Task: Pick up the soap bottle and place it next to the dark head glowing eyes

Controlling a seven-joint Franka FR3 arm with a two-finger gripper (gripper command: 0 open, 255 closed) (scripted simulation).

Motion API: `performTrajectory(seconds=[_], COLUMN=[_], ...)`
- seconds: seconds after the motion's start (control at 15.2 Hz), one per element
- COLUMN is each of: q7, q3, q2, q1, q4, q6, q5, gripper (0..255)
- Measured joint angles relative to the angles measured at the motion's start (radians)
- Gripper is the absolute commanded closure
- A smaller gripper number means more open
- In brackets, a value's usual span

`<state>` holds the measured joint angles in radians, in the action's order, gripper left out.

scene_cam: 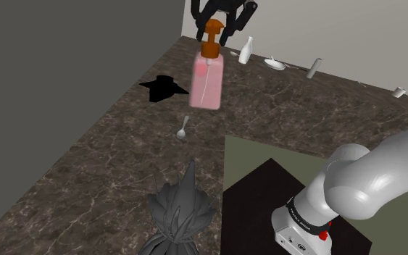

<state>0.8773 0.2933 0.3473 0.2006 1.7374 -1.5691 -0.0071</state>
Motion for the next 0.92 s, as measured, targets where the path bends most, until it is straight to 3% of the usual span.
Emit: performTrajectory(seconds=[0.92], q7=[0.003], q3=[-0.002], q2=[0.063], q1=[0.010], q4=[0.251], q6=[-0.189], q5=[0.016], gripper=[255])
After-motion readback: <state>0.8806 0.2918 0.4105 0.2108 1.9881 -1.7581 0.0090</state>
